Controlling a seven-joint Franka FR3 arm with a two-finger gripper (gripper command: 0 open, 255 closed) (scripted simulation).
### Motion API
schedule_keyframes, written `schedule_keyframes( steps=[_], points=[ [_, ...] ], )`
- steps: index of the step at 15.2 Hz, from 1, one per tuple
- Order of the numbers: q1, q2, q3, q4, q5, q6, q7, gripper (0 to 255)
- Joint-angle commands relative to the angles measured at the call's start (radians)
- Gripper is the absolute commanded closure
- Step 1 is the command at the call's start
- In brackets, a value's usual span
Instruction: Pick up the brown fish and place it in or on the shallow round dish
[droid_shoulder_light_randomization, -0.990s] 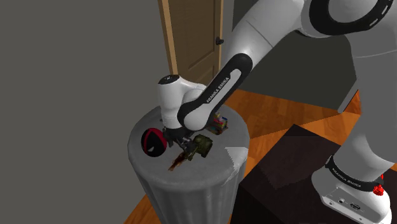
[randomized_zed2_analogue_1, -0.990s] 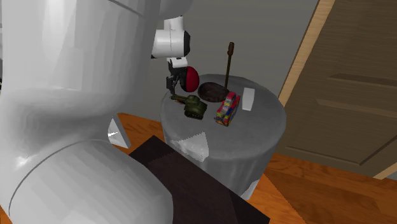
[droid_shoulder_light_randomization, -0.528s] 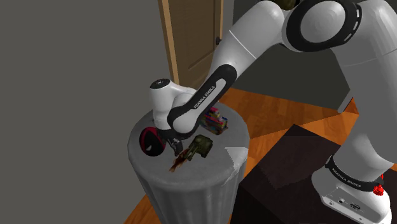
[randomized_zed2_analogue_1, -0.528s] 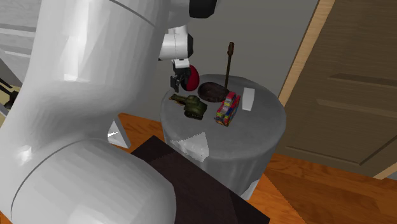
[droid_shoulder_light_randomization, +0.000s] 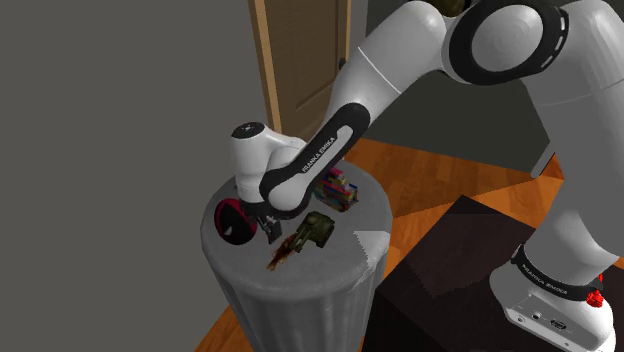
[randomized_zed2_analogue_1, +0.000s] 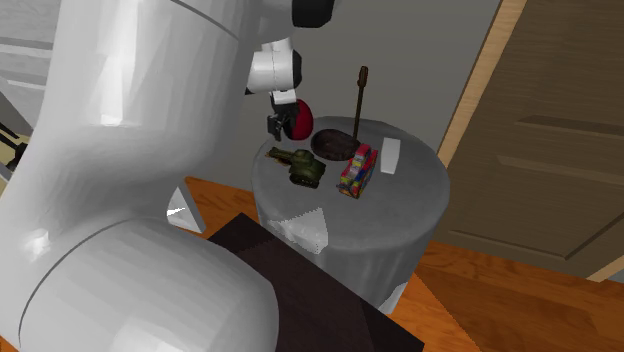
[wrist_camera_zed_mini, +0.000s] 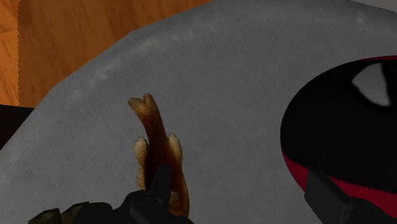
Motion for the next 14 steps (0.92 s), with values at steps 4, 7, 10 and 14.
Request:
schedule_keyframes(
  steps=[4,7,10,14],
  points=[
    [0.000,0.090,-0.019,-0.020,0.005,0.023,-0.008,255],
    [-0.010,0.049,-0.021,-0.118,-0.003,0.083,0.011,255],
    [0.002,0.054,-0.021,-0.112,-0.004,0.081,0.022,255],
    [-0.003,0.037,-0.022,-0.103,-0.004,0.127,0.021,0]
  ],
)
